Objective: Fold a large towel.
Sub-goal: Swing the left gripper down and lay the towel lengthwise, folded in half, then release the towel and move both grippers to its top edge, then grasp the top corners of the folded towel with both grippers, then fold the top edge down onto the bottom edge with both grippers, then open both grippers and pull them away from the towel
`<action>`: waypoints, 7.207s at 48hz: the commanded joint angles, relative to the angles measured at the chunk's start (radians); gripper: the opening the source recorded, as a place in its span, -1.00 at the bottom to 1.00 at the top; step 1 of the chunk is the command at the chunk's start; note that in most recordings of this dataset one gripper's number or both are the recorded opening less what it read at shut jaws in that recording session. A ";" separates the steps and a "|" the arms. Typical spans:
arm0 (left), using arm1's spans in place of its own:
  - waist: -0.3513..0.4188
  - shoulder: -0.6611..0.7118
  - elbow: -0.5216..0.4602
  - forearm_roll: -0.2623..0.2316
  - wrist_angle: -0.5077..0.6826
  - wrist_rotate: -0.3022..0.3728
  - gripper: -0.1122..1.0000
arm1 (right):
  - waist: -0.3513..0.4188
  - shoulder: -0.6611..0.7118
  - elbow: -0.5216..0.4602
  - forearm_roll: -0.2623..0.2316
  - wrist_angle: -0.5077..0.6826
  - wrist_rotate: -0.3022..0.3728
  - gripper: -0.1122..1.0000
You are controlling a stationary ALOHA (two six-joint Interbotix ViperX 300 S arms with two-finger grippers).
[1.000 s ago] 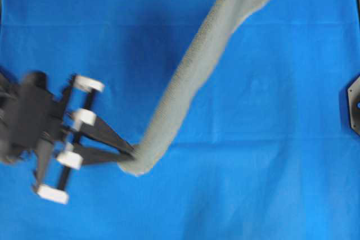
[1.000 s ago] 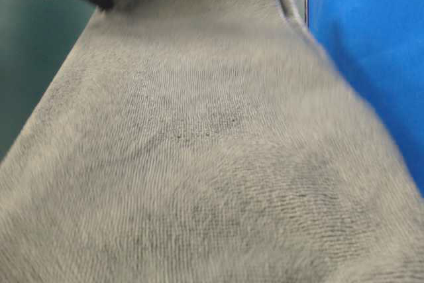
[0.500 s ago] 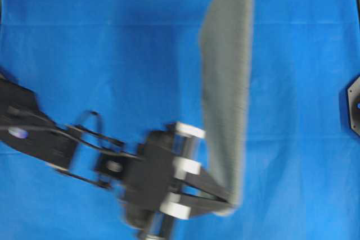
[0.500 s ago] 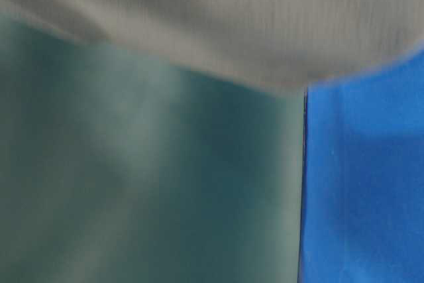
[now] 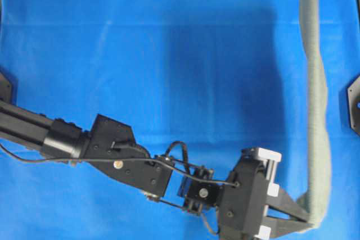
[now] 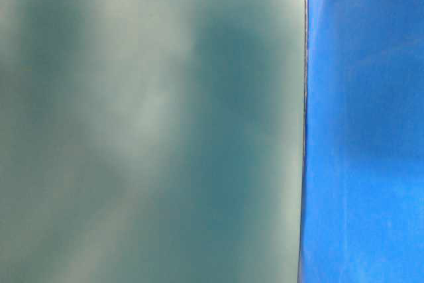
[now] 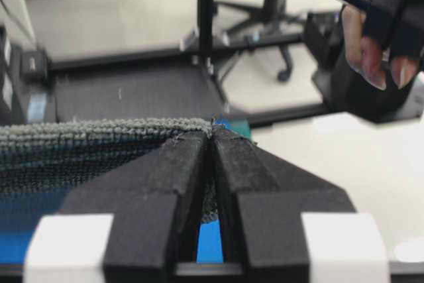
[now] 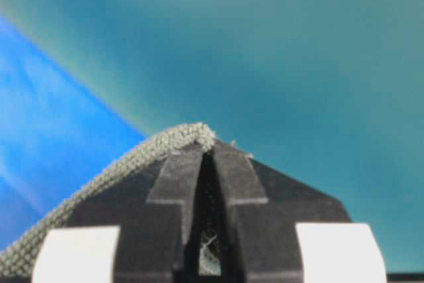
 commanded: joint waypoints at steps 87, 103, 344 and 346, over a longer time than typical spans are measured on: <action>0.009 -0.719 0.881 0.028 0.195 -0.314 0.75 | 0.083 0.336 -0.060 0.025 -0.405 -0.198 0.32; 0.367 -0.877 0.976 0.023 0.035 0.023 0.74 | 0.083 -0.017 0.210 0.095 -0.514 -0.121 0.31; 0.120 -1.034 1.015 0.018 0.130 0.074 0.63 | 0.999 -0.095 0.000 0.164 0.117 -0.078 0.31; 0.138 -1.075 1.032 0.018 0.130 0.087 0.63 | 0.997 -0.138 0.009 0.146 0.135 -0.078 0.31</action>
